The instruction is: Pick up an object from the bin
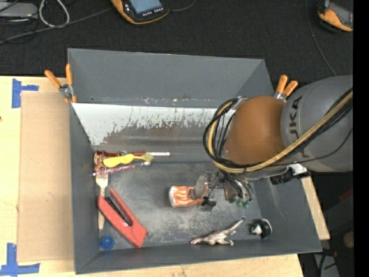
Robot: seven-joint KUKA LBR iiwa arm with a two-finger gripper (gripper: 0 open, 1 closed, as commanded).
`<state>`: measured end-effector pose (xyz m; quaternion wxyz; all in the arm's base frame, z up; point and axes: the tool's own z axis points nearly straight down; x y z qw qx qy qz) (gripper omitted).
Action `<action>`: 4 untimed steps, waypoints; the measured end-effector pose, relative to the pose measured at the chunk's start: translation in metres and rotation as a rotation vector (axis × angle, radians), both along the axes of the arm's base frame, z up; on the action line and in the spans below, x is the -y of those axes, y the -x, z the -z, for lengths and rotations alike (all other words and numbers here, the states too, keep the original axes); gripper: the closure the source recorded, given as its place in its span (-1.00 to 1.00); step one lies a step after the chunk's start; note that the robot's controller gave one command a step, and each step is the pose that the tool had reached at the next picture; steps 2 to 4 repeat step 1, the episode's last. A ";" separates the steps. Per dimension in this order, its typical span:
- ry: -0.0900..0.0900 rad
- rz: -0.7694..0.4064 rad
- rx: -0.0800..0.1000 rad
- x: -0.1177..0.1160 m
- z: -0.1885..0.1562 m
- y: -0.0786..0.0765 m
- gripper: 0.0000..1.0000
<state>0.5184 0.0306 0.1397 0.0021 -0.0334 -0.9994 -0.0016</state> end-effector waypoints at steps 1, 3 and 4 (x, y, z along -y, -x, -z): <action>-0.001 -0.110 -0.007 -0.006 -0.075 0.019 1.00; -0.001 -0.110 -0.007 -0.006 -0.075 0.019 1.00; -0.001 -0.110 -0.007 -0.006 -0.075 0.019 1.00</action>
Offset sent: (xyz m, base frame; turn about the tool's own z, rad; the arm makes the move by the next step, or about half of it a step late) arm 0.0310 0.0511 -0.0697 -0.6056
